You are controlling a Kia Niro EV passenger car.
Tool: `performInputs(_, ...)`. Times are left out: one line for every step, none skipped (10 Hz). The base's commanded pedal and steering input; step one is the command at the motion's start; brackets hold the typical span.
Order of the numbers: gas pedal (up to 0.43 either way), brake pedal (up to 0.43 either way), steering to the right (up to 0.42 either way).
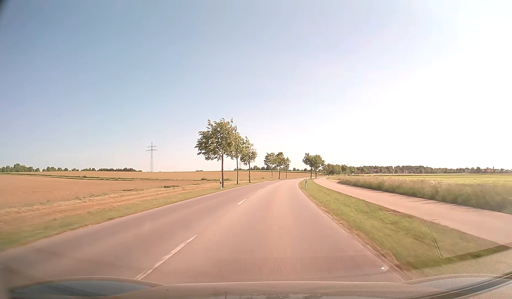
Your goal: Follow the waypoints while adhering to traffic rules and regulations
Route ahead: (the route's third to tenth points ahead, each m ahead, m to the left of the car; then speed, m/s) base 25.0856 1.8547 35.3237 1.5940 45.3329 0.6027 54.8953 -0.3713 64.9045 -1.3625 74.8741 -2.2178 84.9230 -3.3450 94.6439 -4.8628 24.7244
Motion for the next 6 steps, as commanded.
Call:
performInputs(0.177, 0.012, 0.012)
performInputs(0.177, 0.012, 0.012)
performInputs(0.177, 0.012, 0.012)
performInputs(0.177, 0.012, 0.012)
performInputs(0.177, 0.012, 0.012)
performInputs(0.177, 0.012, 0.012)
